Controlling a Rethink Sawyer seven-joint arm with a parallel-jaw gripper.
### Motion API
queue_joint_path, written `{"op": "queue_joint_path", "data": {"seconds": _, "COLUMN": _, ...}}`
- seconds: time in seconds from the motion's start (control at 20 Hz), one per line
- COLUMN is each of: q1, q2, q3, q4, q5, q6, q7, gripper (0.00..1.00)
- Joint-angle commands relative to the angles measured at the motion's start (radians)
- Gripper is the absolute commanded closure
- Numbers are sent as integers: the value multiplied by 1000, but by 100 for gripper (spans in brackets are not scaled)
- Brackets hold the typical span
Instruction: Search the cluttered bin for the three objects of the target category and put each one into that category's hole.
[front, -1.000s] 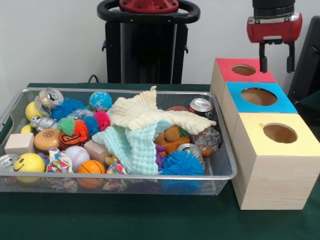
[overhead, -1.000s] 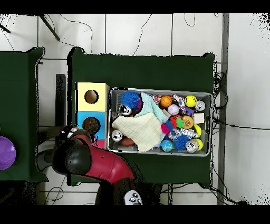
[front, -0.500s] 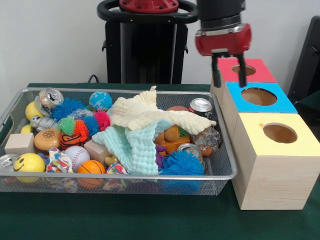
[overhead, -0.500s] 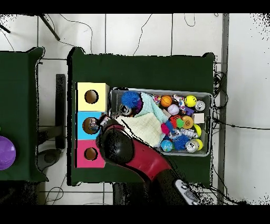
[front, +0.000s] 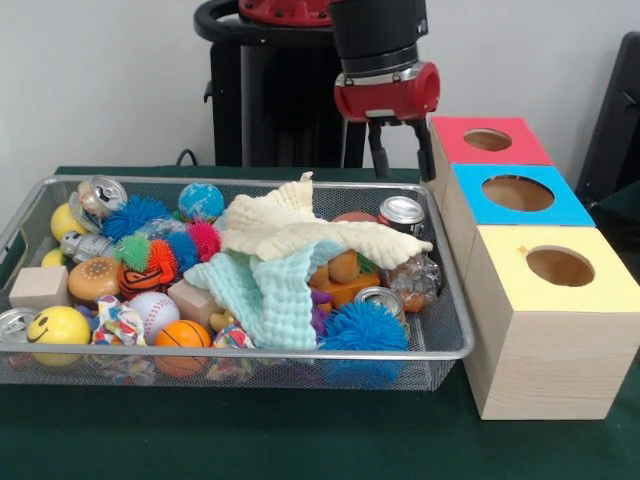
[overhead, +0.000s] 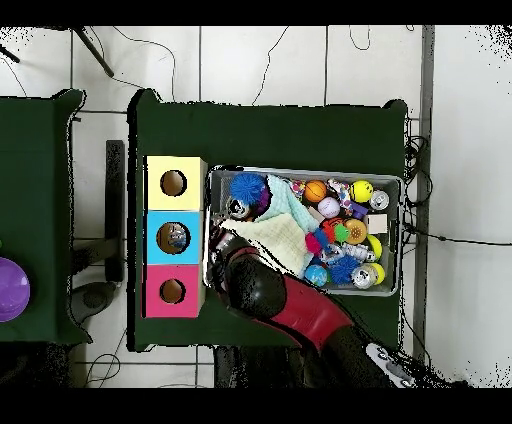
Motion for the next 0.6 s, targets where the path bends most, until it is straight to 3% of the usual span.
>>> {"op": "queue_joint_path", "data": {"seconds": 0.05, "q1": 19, "q2": 67, "q3": 37, "q4": 12, "q5": -85, "q6": -55, "q7": 137, "gripper": 0}}
{"op": "queue_joint_path", "data": {"seconds": 0.6, "q1": -135, "q2": 129, "q3": 64, "q4": -8, "q5": -232, "q6": -22, "q7": 84, "gripper": 0}}
